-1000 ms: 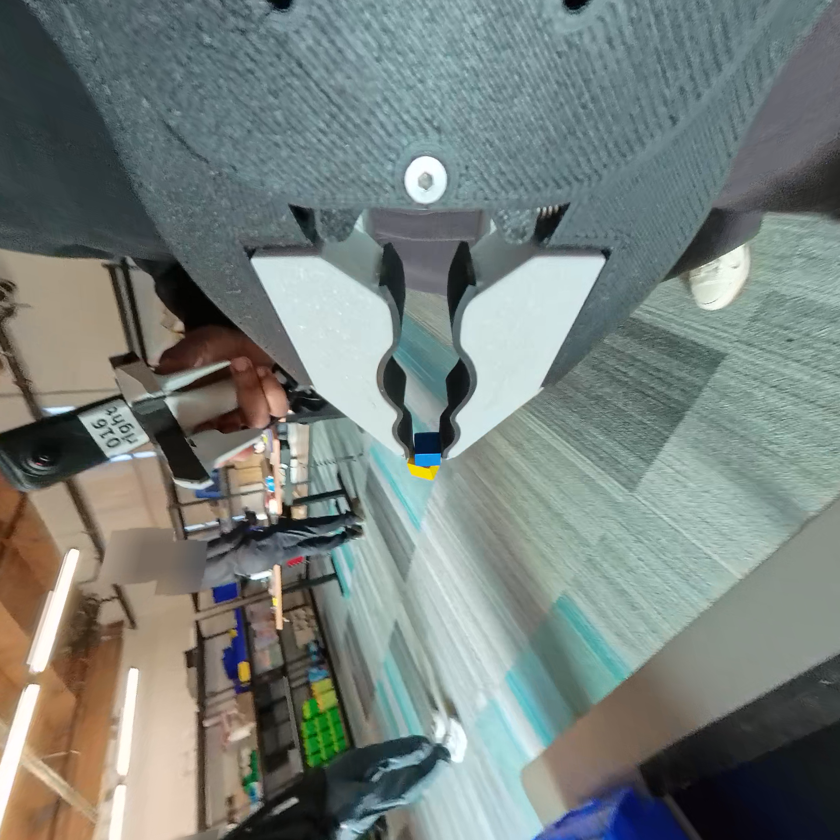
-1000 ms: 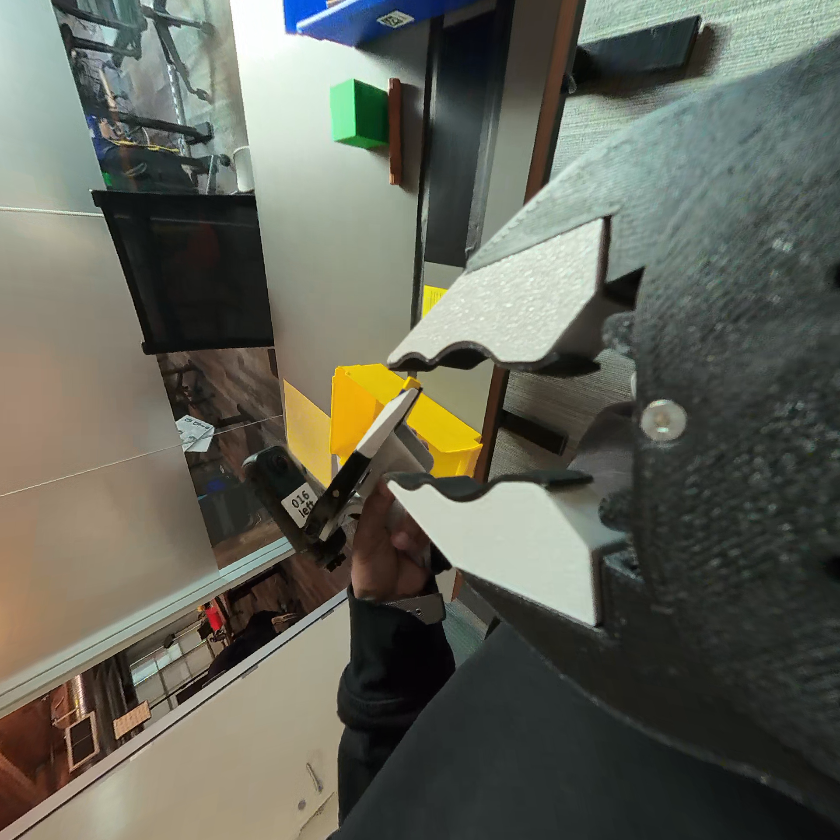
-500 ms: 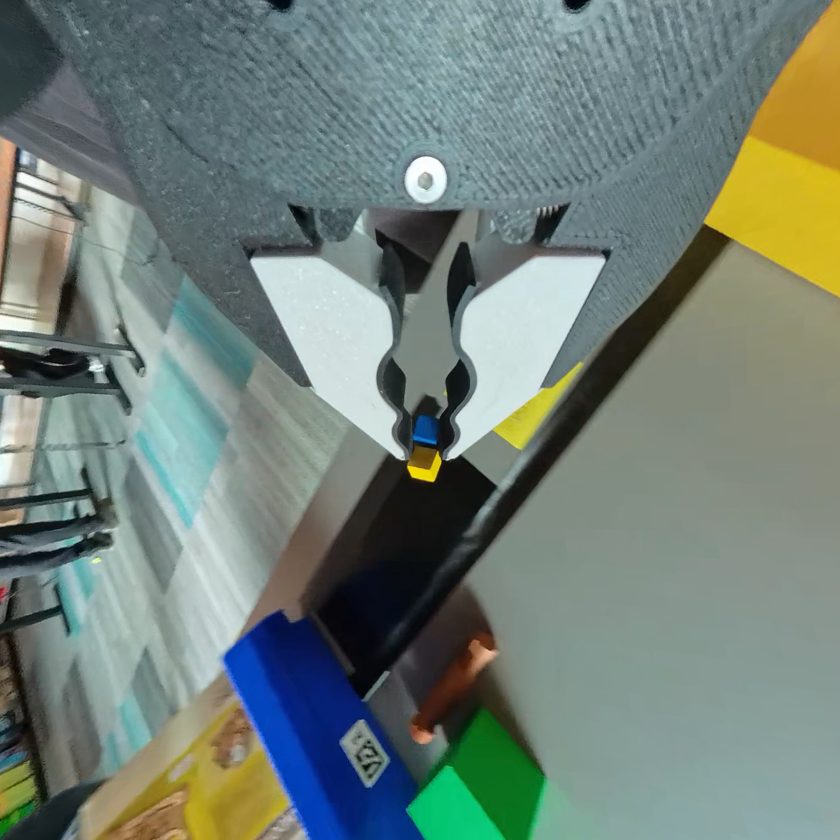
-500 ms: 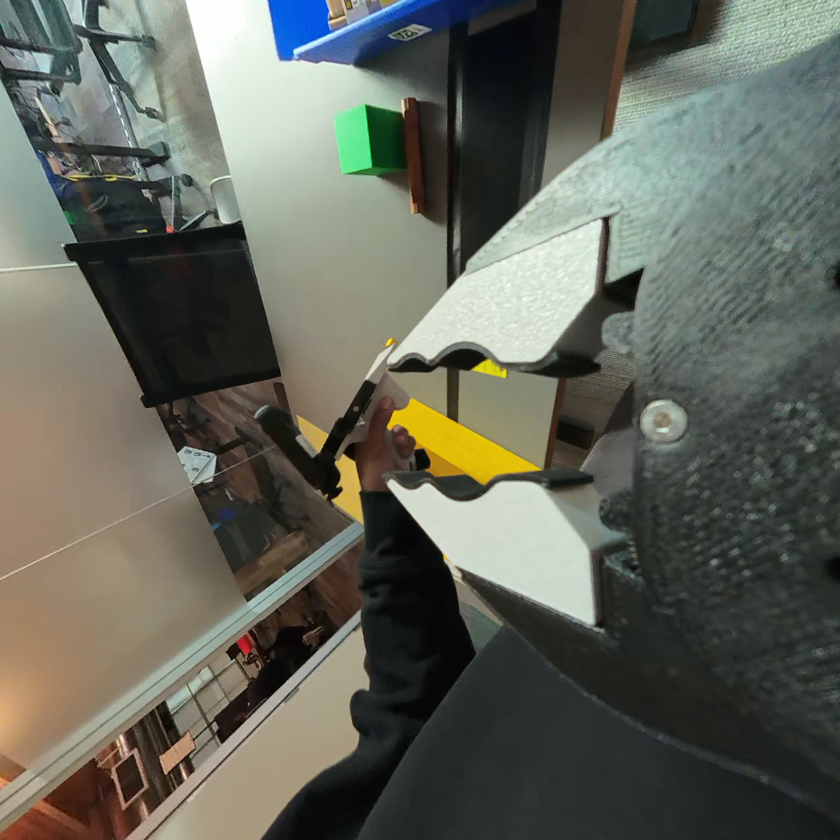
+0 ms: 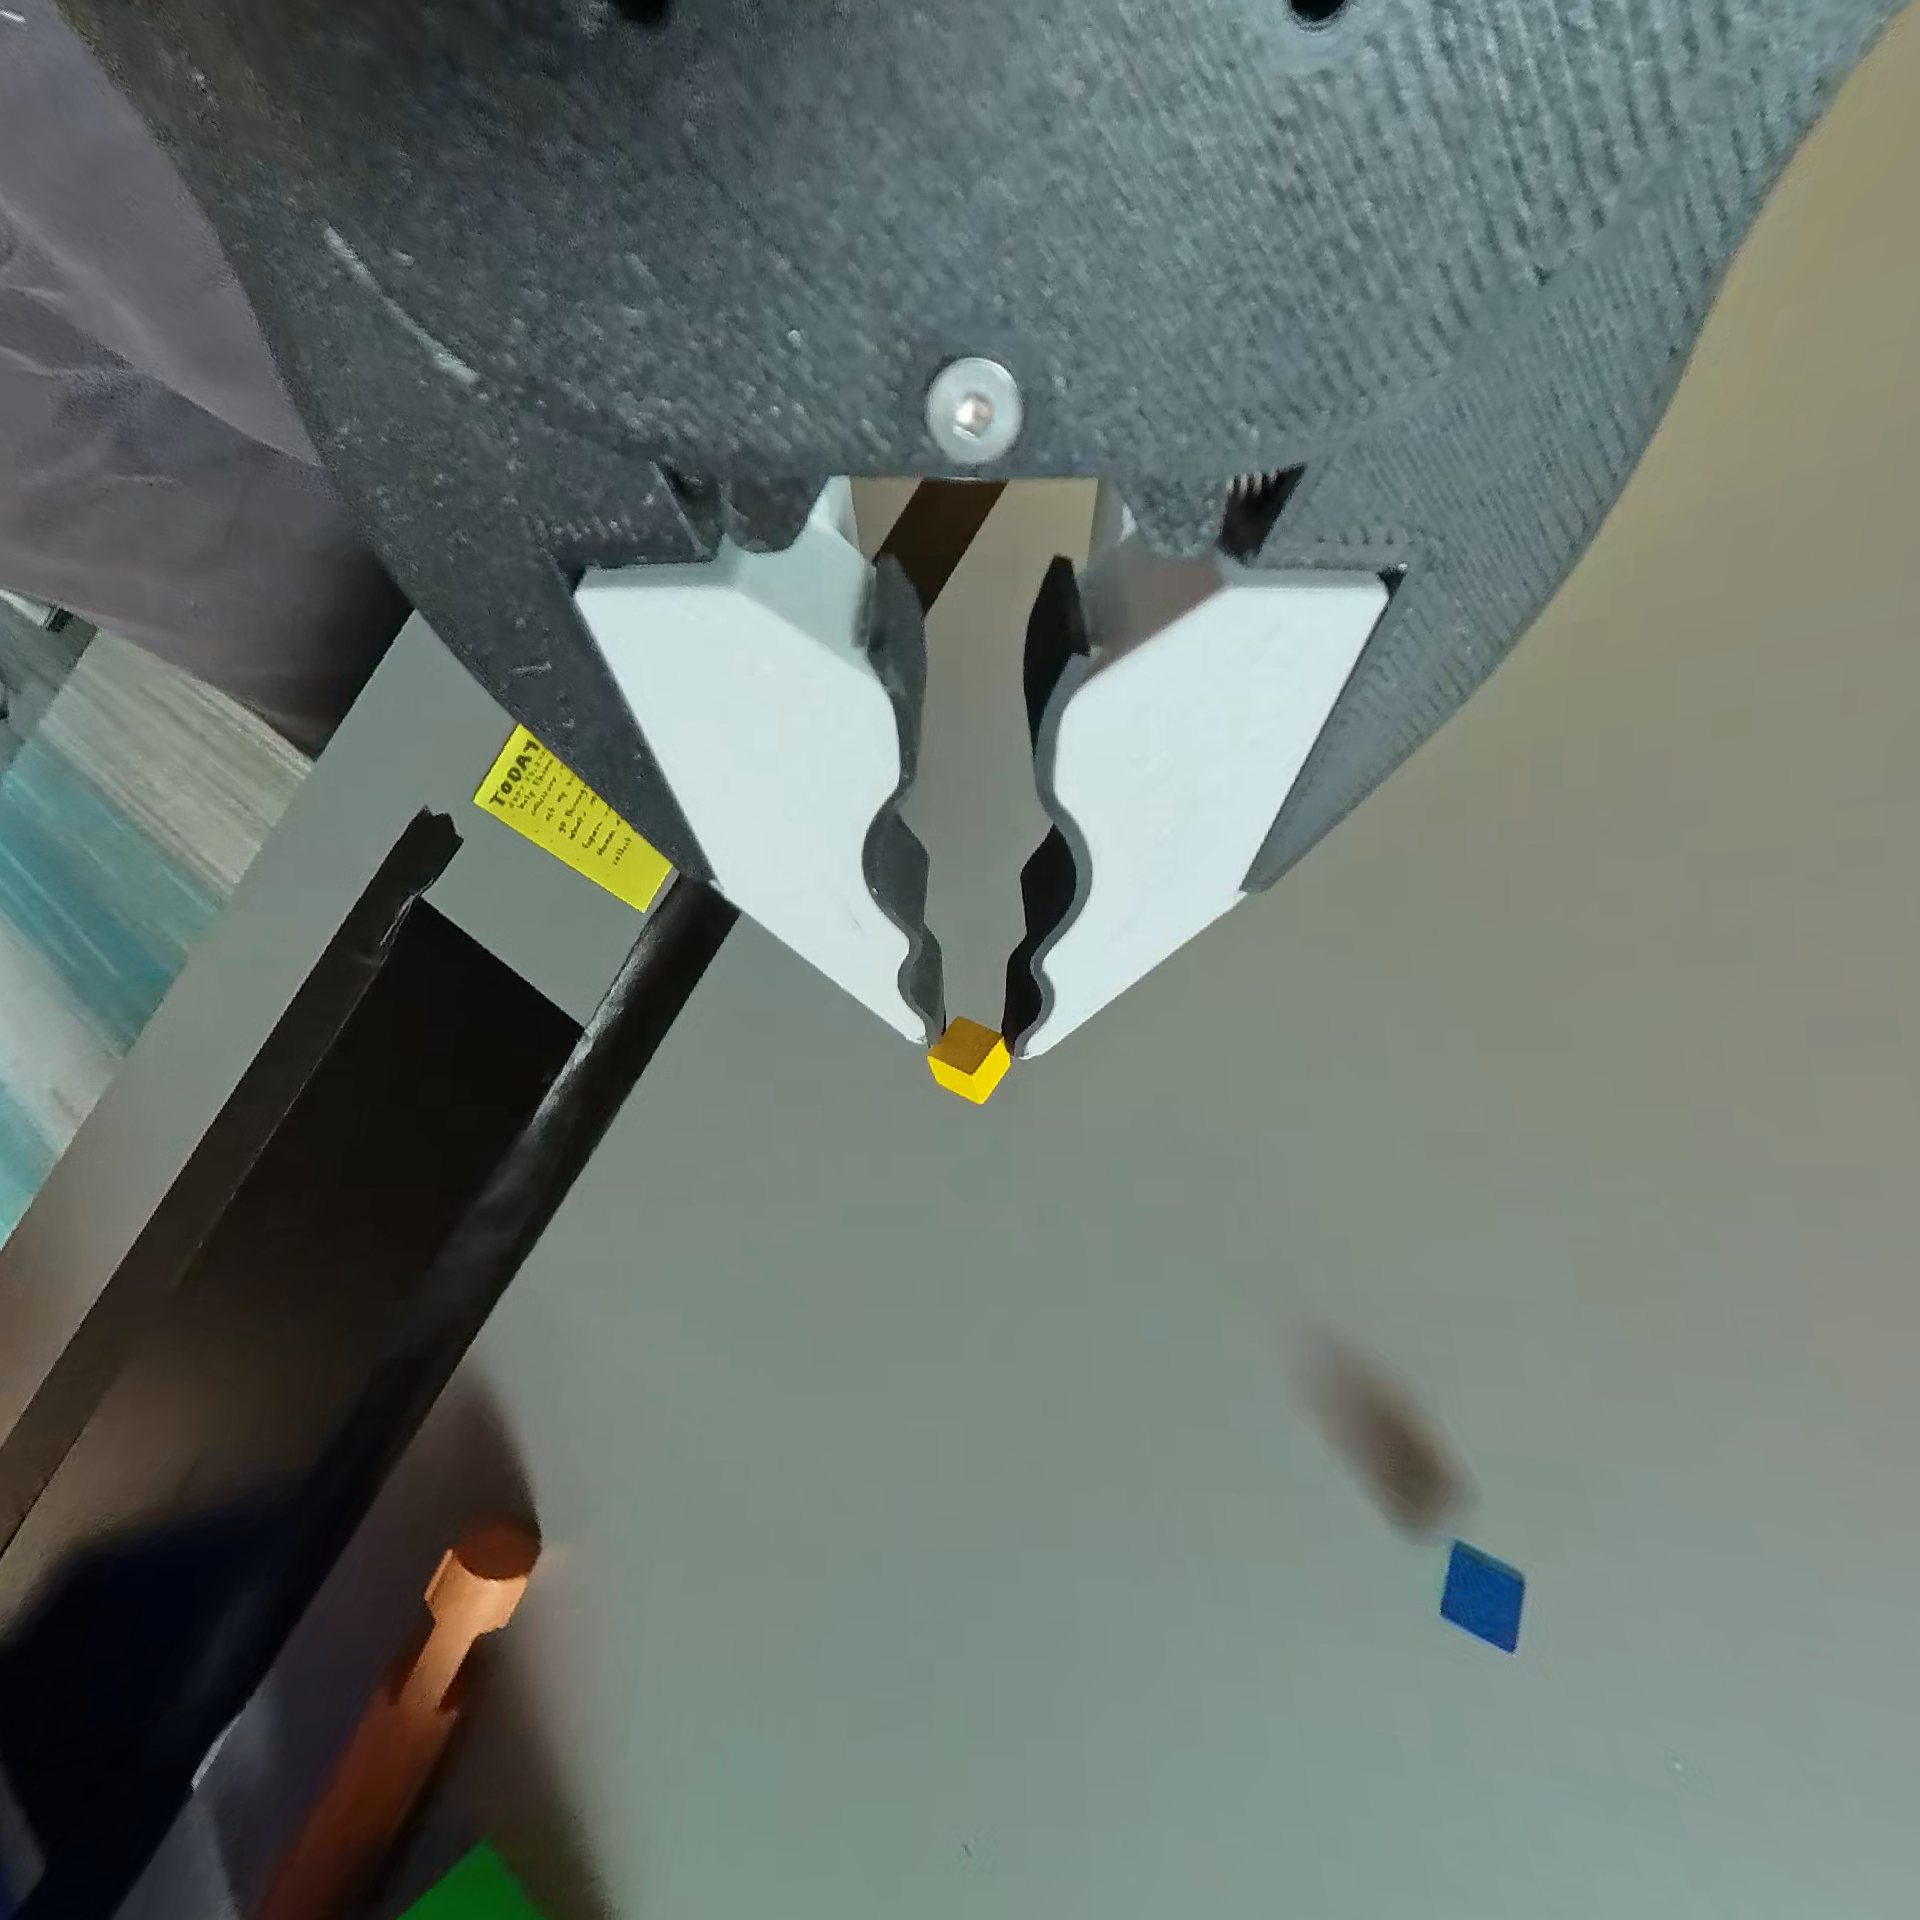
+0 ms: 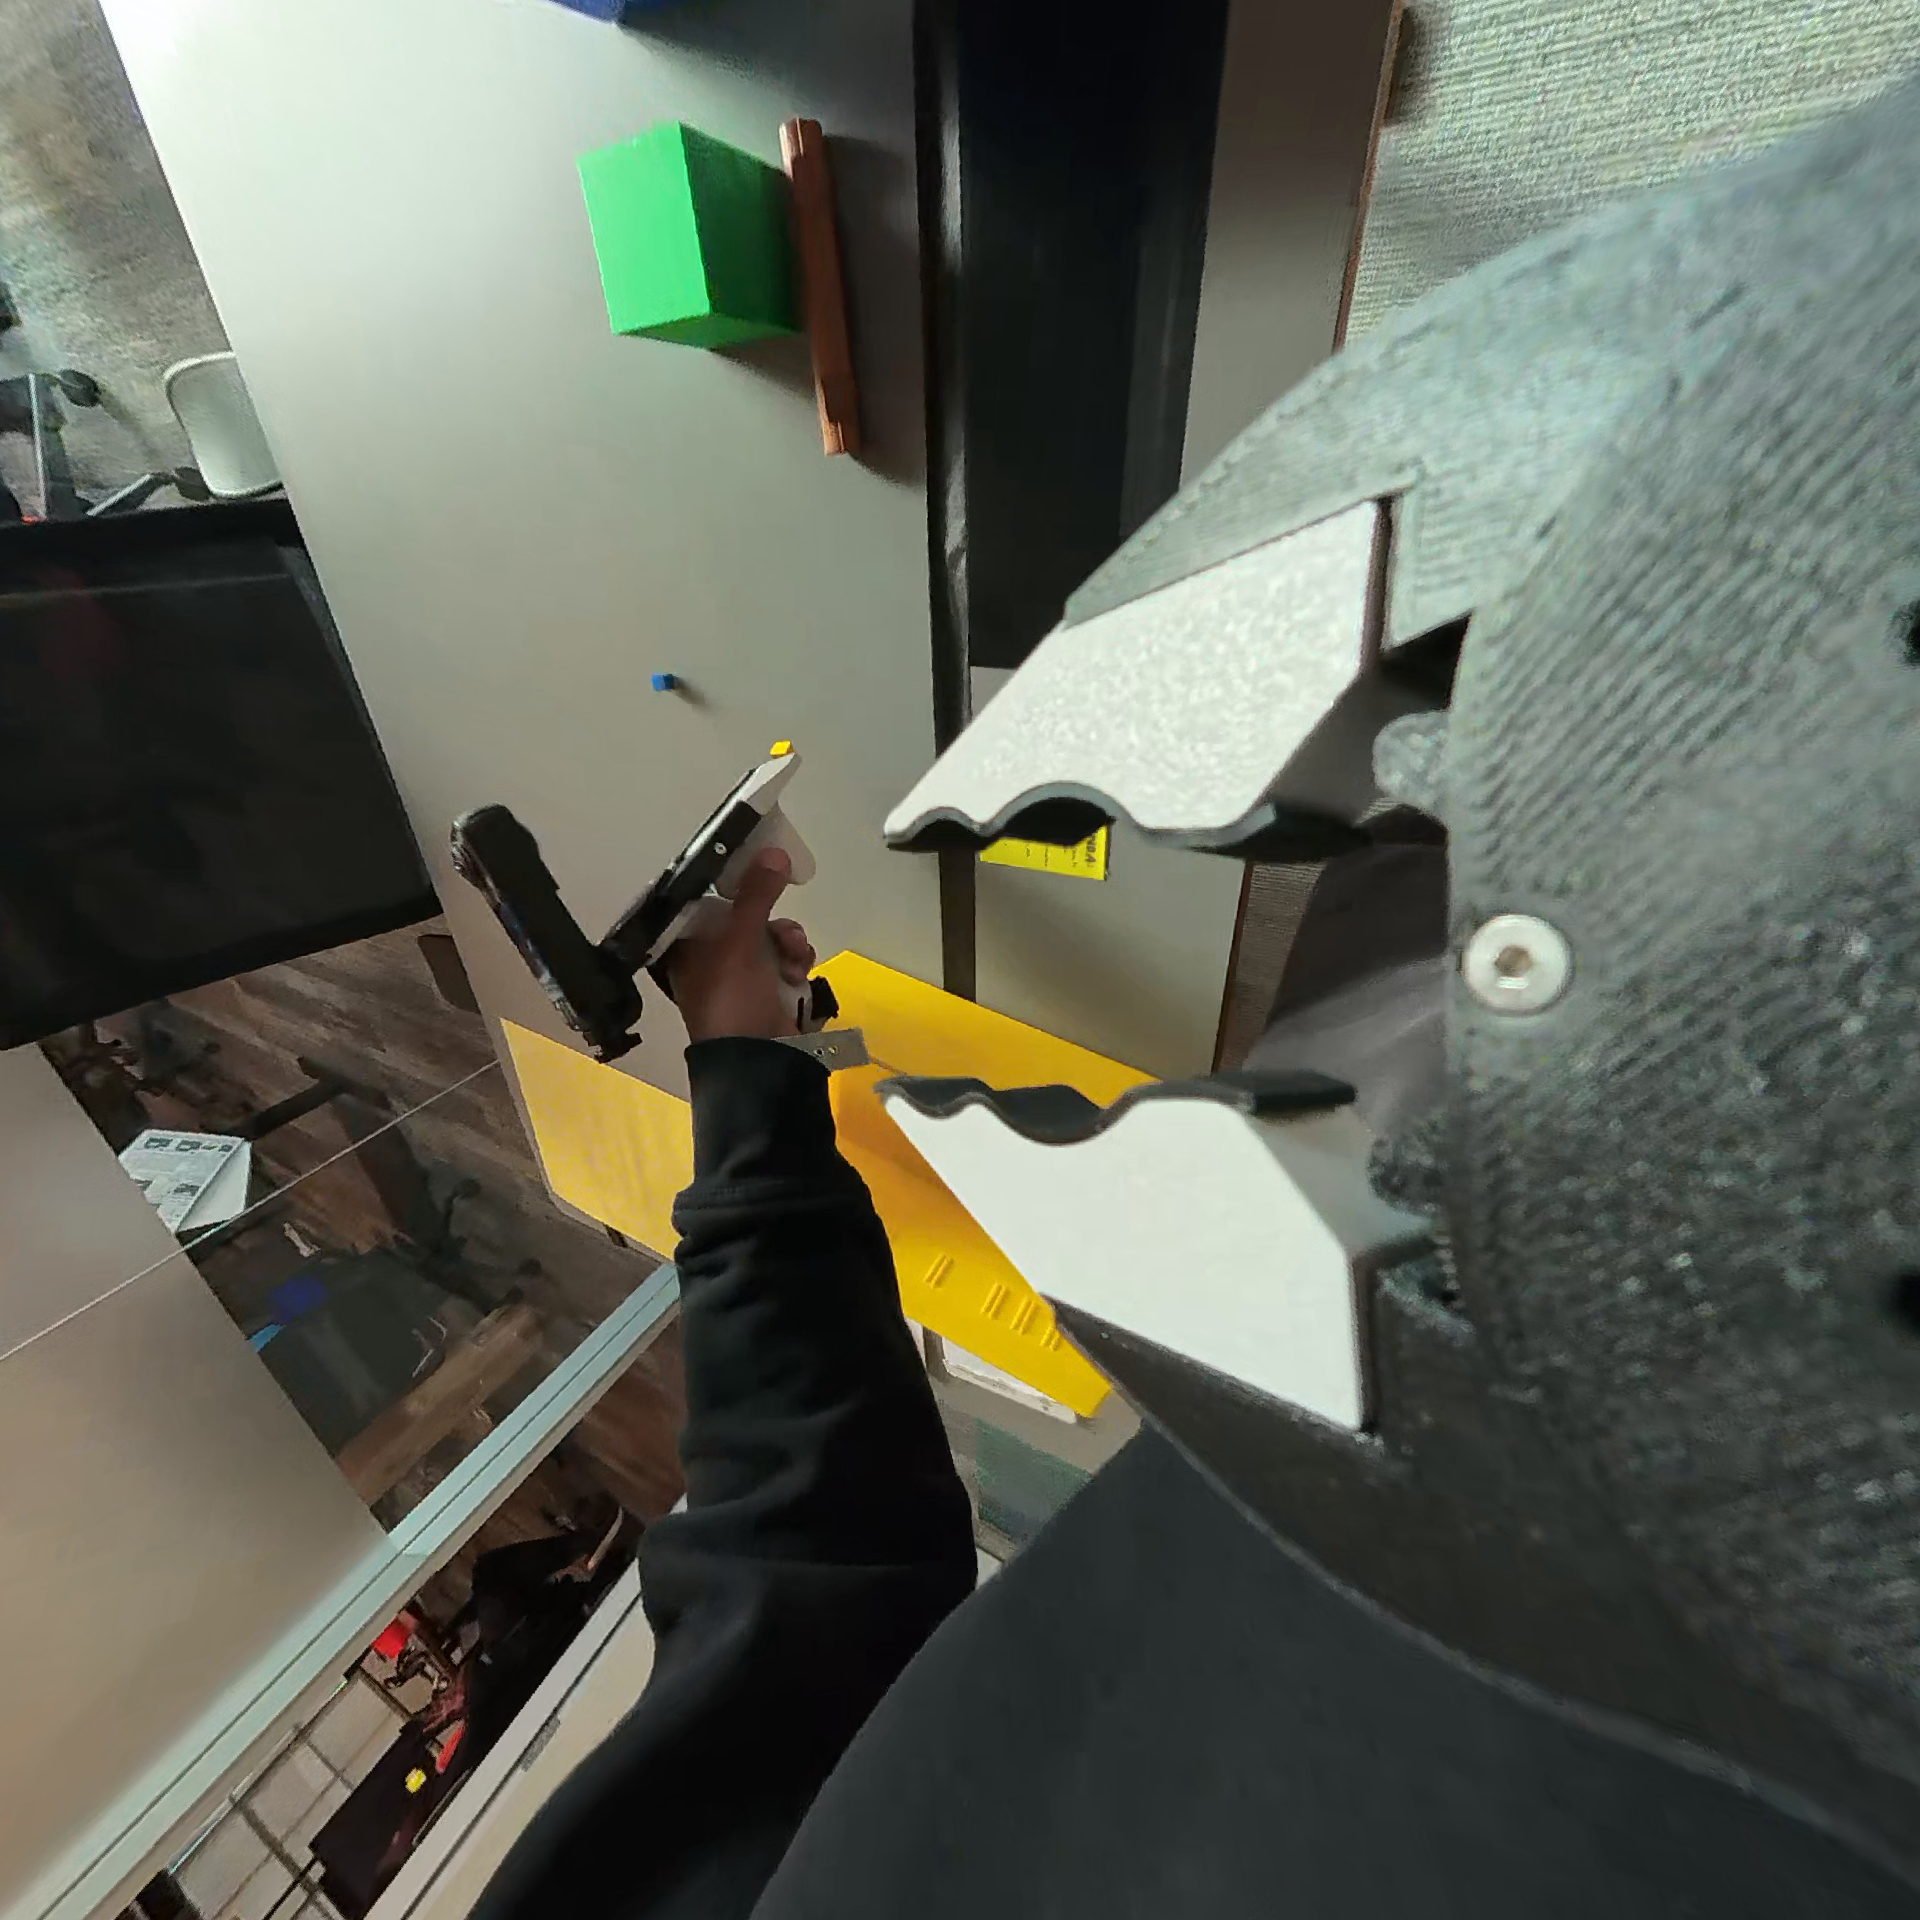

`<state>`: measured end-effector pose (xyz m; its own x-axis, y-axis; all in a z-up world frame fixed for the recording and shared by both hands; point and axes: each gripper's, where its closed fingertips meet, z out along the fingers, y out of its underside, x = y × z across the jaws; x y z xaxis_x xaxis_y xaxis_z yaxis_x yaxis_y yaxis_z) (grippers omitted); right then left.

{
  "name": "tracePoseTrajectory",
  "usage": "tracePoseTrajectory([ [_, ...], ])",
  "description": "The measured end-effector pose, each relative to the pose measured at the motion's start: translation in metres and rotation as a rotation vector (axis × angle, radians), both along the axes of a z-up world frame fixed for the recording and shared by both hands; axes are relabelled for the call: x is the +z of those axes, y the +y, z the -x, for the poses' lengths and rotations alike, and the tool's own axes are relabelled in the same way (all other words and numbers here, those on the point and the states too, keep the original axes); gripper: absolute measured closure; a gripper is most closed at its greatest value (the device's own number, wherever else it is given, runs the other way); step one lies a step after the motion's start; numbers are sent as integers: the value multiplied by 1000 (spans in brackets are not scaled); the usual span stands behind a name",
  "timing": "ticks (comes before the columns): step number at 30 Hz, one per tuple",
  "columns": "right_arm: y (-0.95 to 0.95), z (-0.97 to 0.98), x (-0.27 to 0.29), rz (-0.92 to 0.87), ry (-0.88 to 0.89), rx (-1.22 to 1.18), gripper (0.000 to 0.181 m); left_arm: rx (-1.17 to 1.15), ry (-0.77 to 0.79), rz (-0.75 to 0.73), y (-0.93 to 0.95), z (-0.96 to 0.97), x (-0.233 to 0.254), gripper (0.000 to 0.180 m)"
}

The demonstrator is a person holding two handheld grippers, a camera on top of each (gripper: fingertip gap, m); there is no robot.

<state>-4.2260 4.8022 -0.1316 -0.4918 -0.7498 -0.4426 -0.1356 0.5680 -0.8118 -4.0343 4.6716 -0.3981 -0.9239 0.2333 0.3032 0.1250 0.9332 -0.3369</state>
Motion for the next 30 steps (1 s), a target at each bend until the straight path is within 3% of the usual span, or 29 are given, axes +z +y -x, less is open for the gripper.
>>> tracePoseTrajectory([
  [5, 1, -10, -9, -33, 17, 38, 139, 46, -69, -10, -18, -25, -6, 172],
  [9, -3, -13, -12, -31, 30, 66, 139, 116, -7, -93, -27, -38, -12, 171],
  [18, -9, -6, -22, -66, 9, 83, 139, 107, 64, -49, -54, -48, 5, 161],
  [30, -26, 37, -32, -125, -17, -38, 139, 148, -128, 18, -125, -81, -19, 166],
])
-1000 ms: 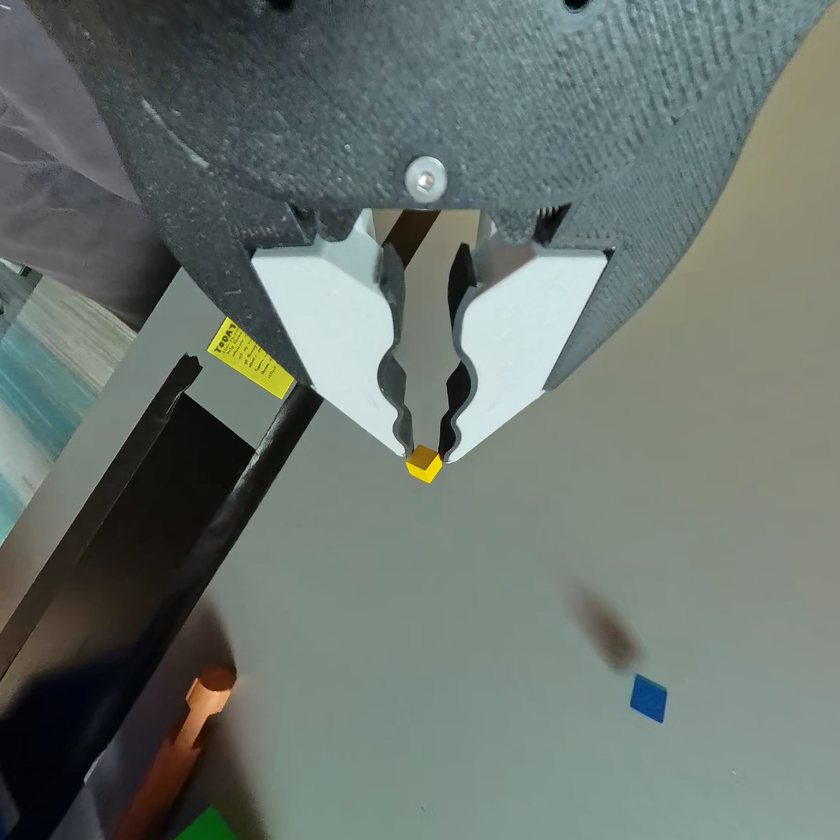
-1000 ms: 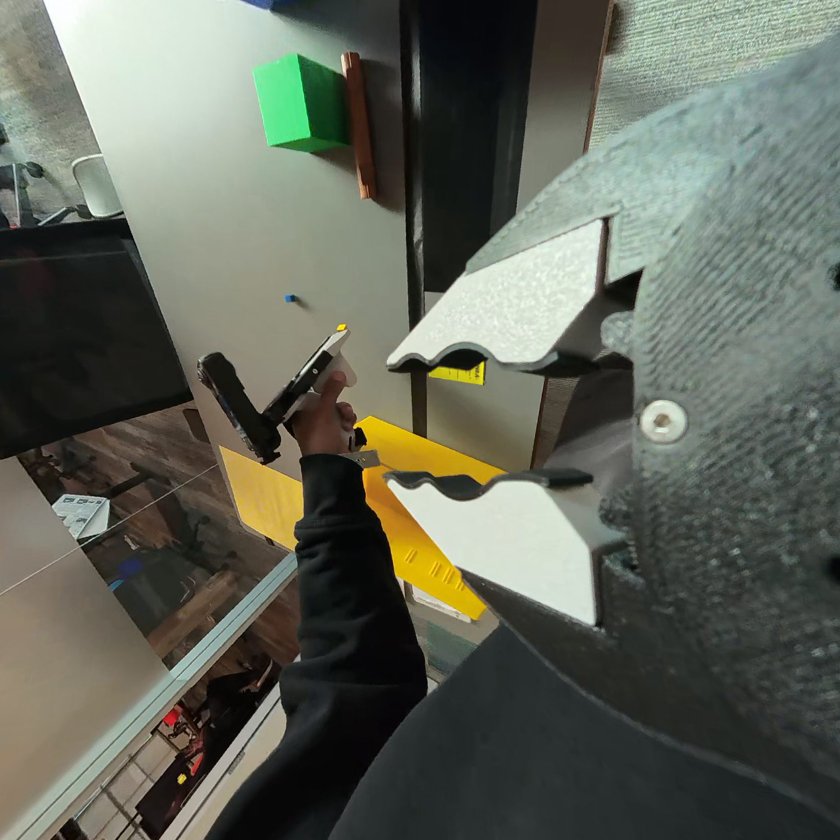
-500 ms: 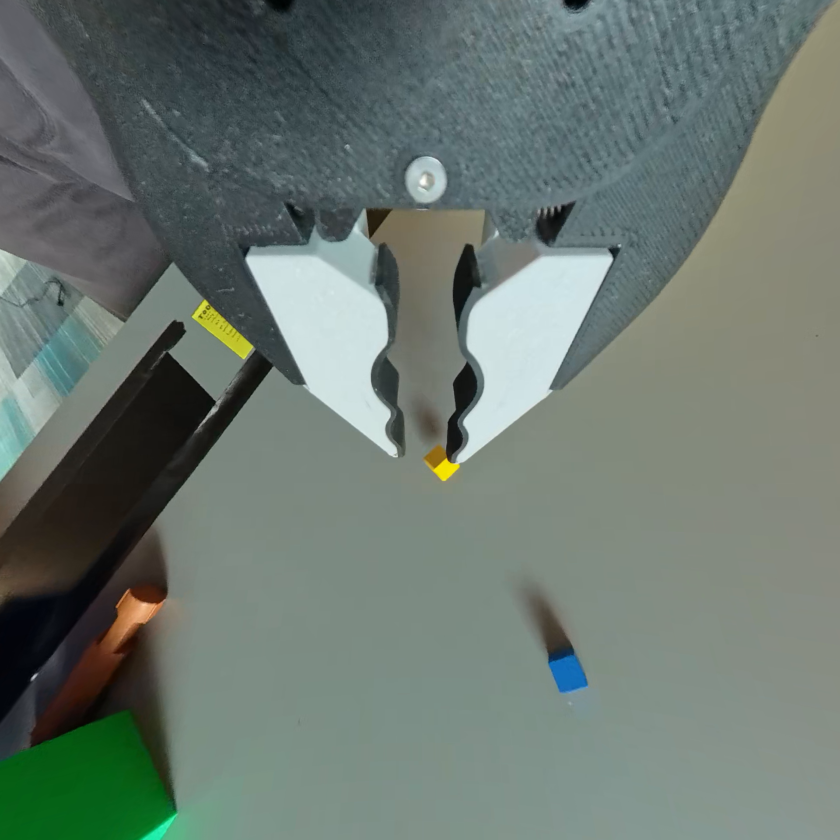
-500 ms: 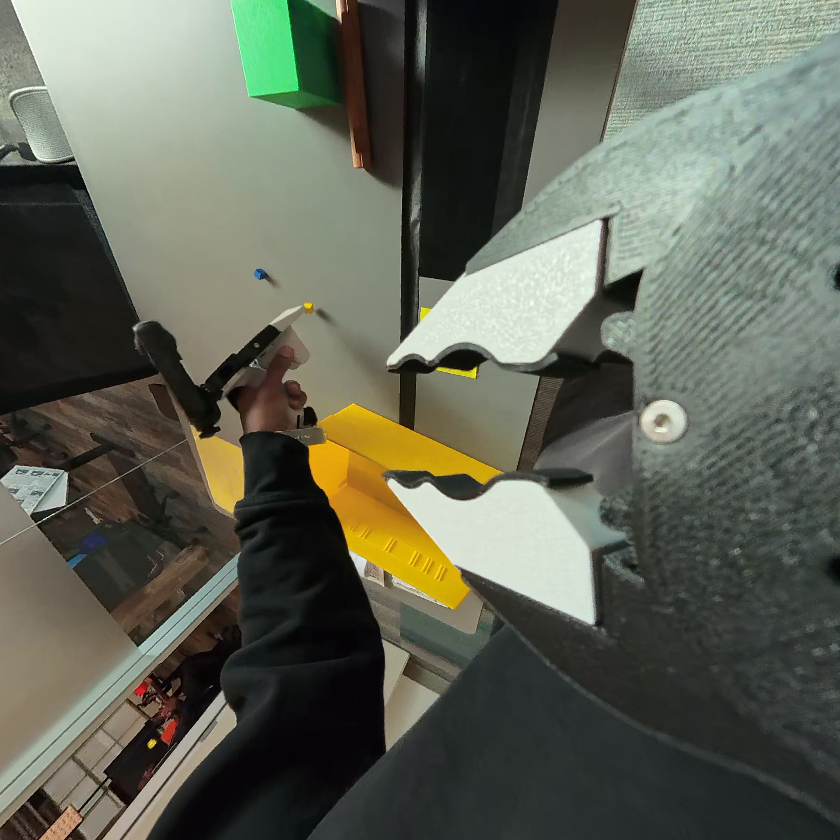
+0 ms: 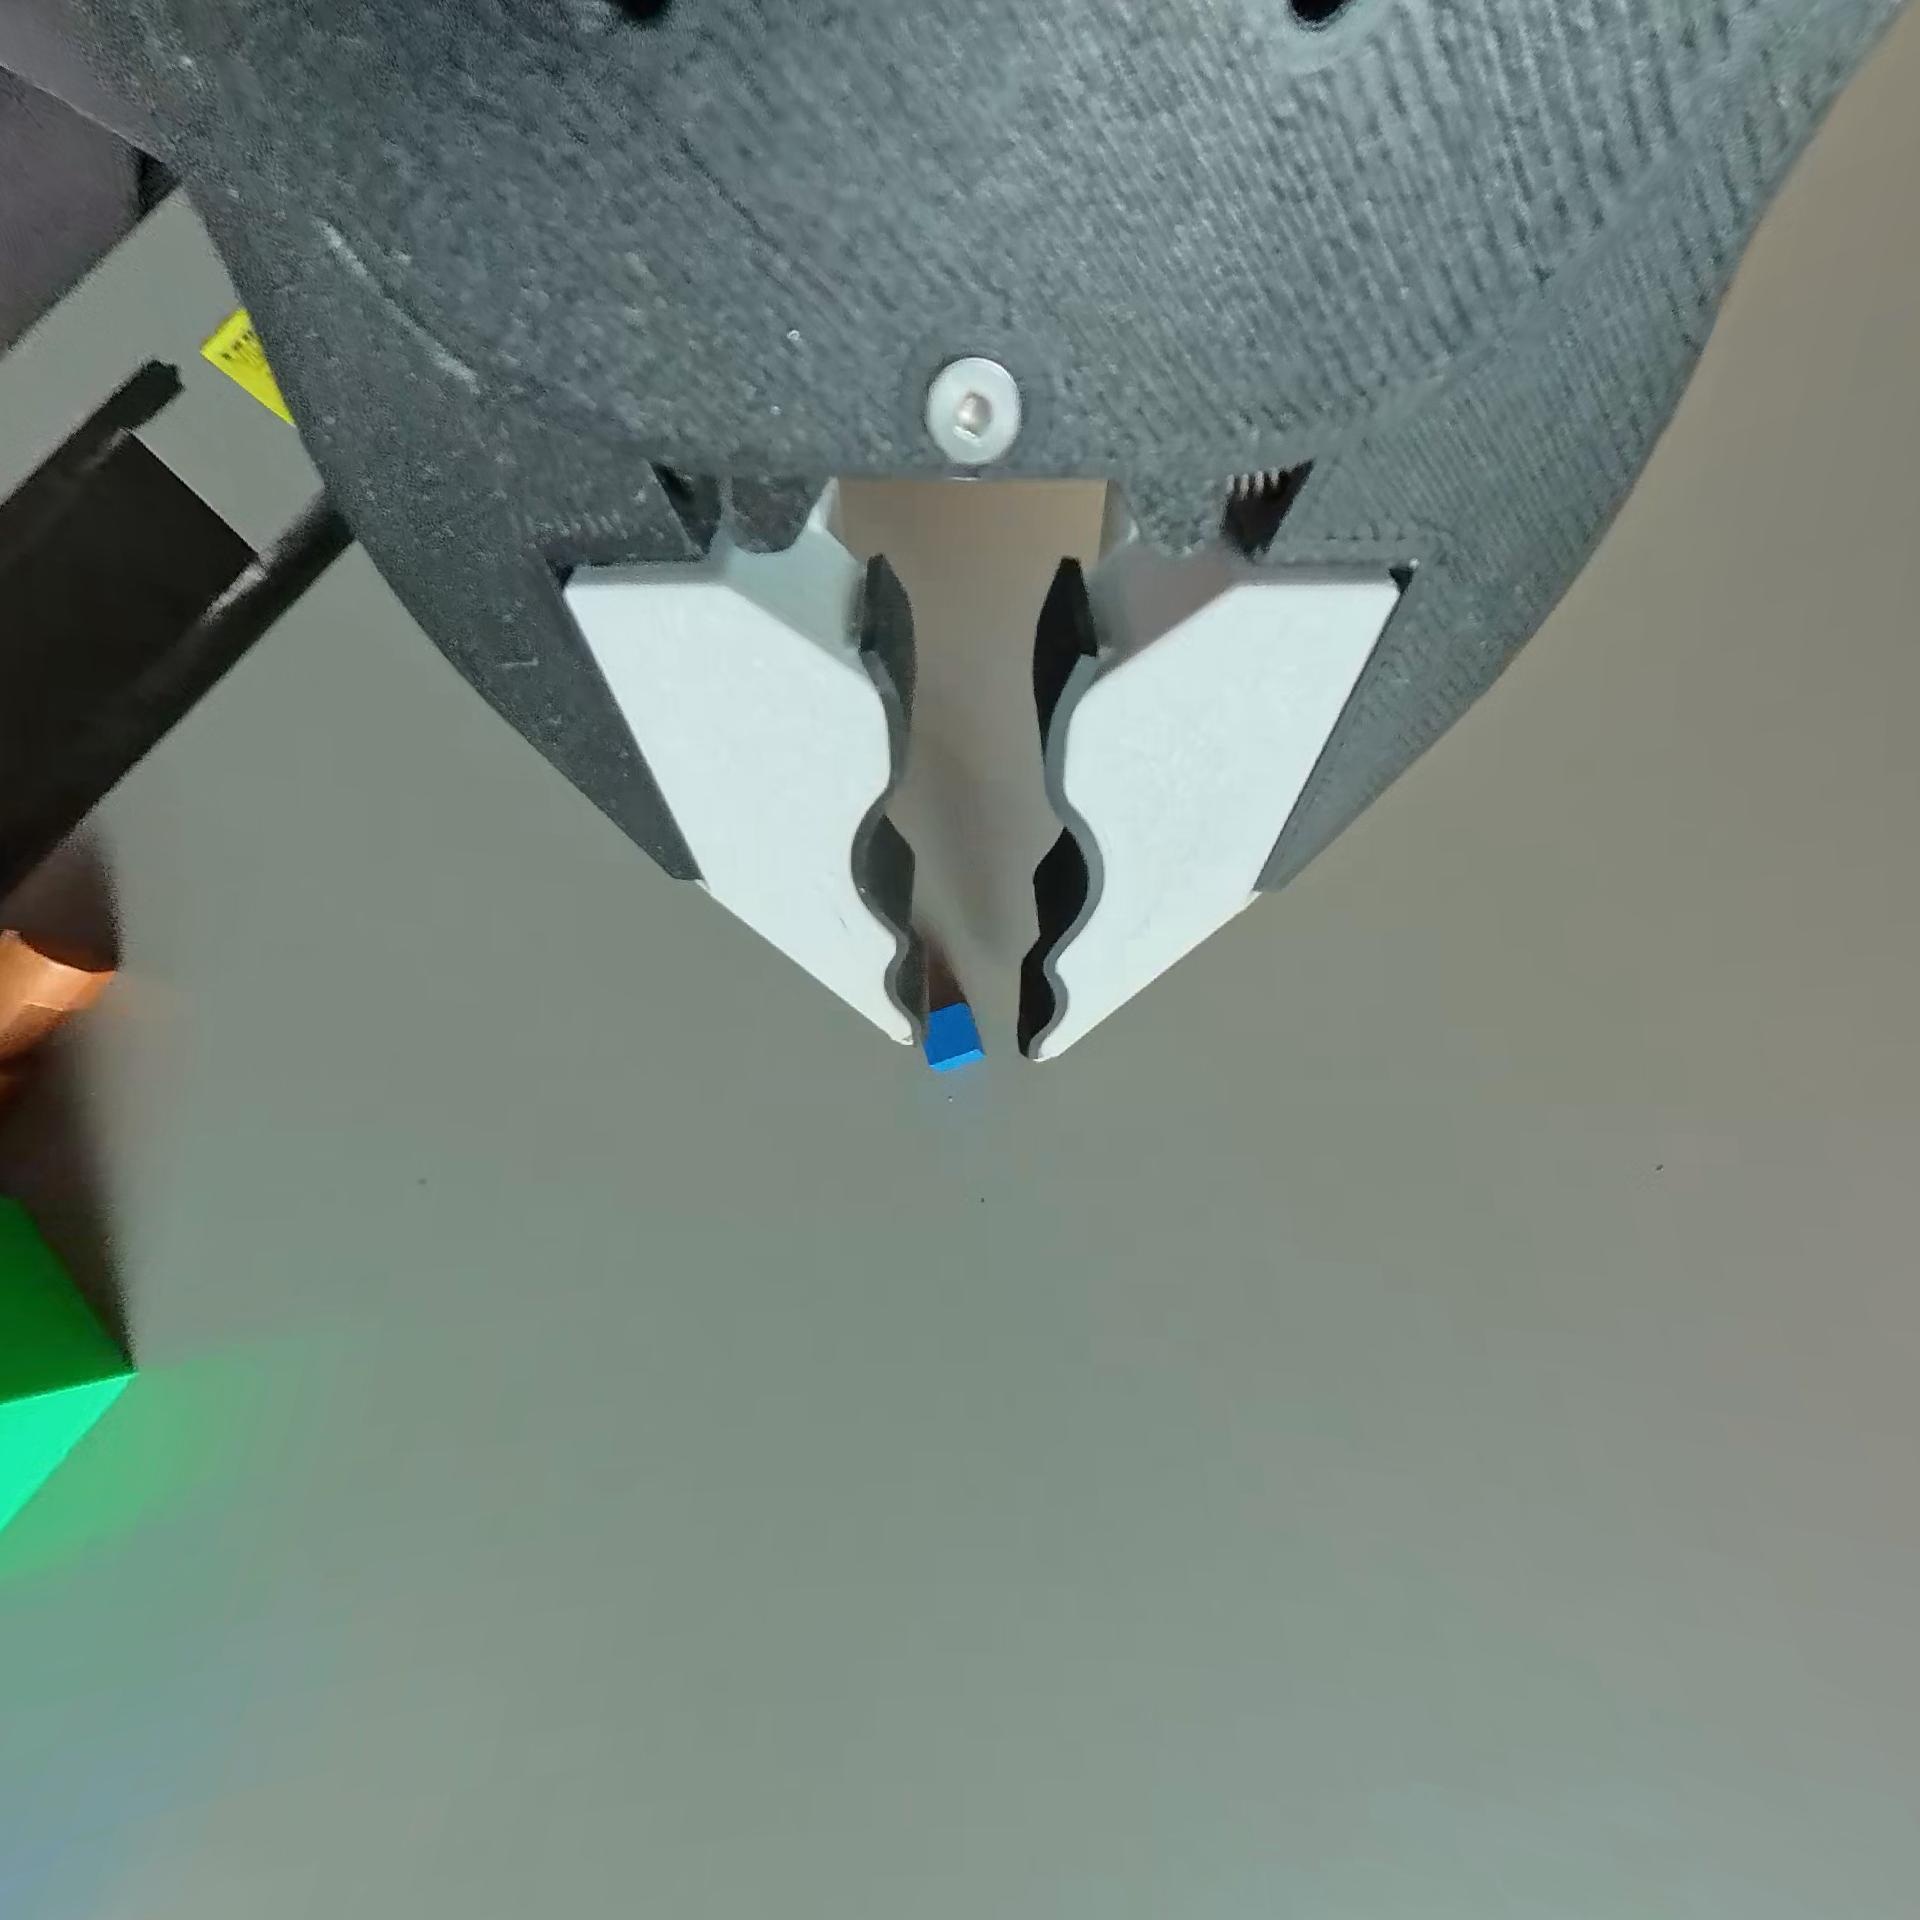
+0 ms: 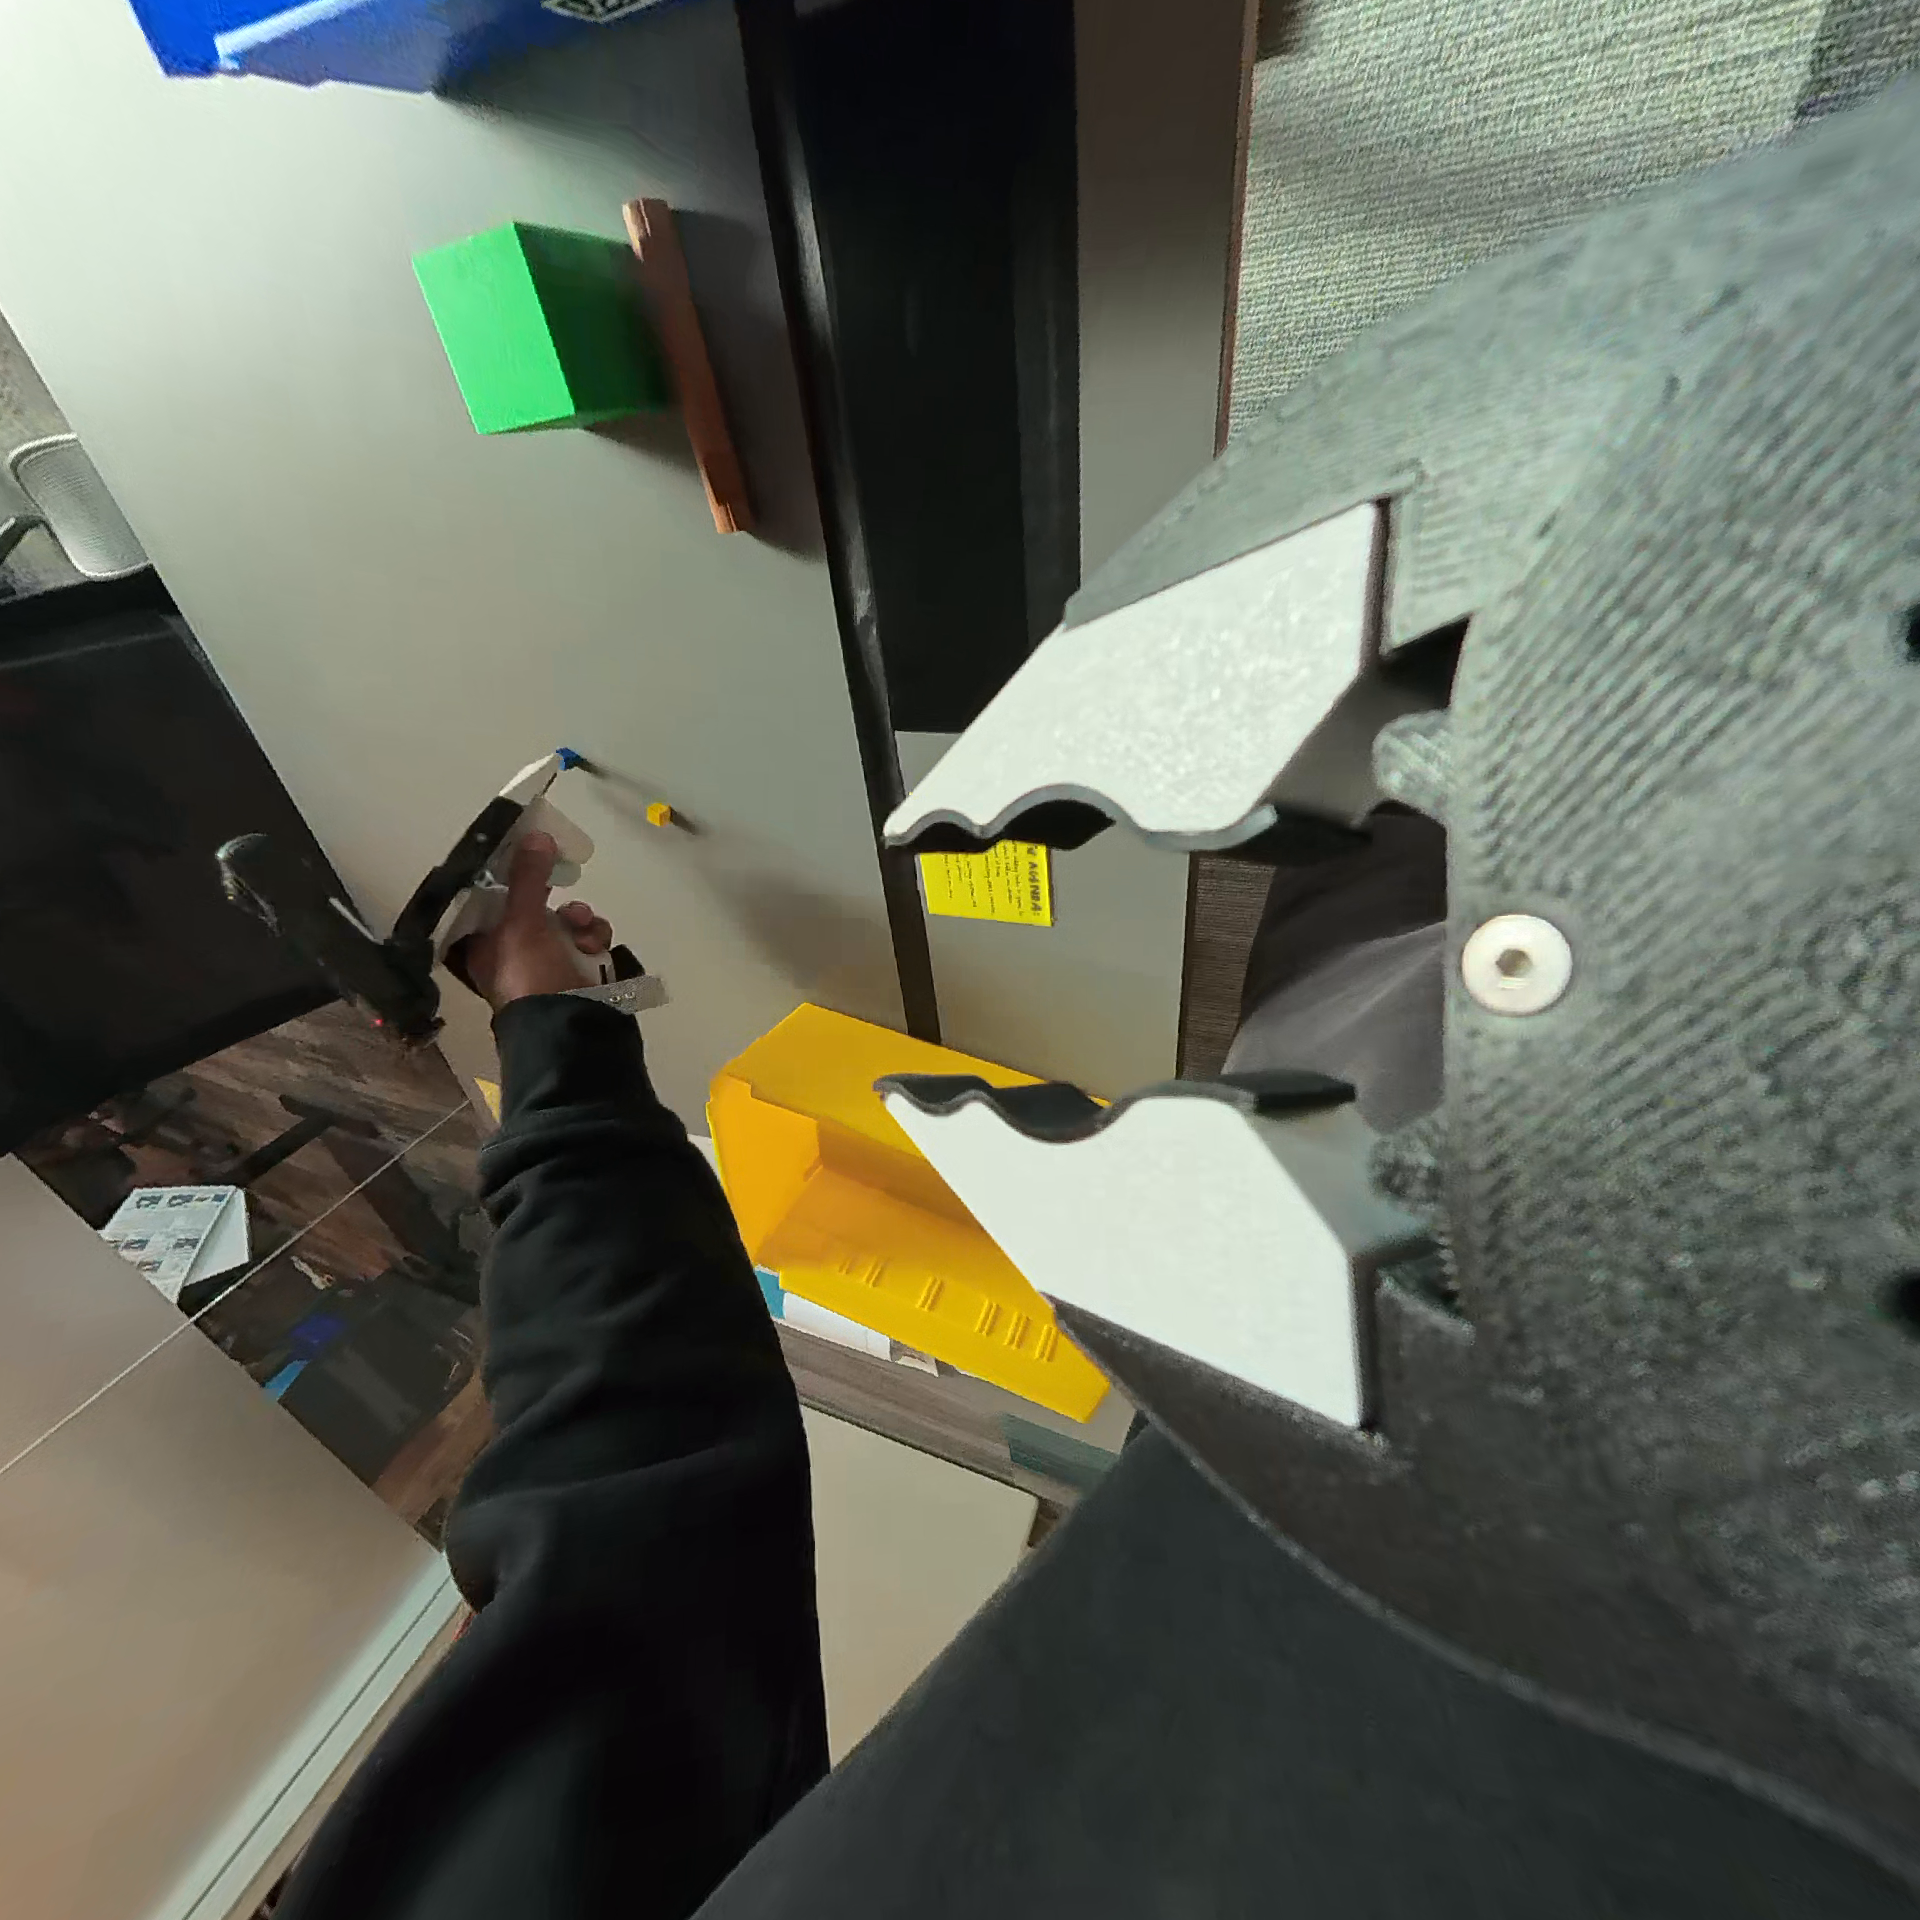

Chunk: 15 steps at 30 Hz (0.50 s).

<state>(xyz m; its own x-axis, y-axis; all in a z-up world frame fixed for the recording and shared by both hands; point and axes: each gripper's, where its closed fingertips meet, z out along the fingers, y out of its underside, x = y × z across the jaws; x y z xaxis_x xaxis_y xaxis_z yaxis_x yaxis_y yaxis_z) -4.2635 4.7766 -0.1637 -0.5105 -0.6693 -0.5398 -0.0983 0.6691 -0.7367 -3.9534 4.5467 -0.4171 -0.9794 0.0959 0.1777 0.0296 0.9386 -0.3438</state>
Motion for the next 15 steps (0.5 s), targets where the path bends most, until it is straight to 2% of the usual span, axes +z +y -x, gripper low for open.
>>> tracePoseTrajectory([
  [5, -4, 1, -2, -13, -9, 1, 139, 9, -19, 55, -1, 3, 3, 180],
  [11, -9, -5, -3, -13, -7, 32, 139, 5, 36, 98, 1, -3, 23, 180],
  [15, -9, -12, -5, -23, -16, 56, 139, -22, 23, 80, -3, 0, 14, 165],
])
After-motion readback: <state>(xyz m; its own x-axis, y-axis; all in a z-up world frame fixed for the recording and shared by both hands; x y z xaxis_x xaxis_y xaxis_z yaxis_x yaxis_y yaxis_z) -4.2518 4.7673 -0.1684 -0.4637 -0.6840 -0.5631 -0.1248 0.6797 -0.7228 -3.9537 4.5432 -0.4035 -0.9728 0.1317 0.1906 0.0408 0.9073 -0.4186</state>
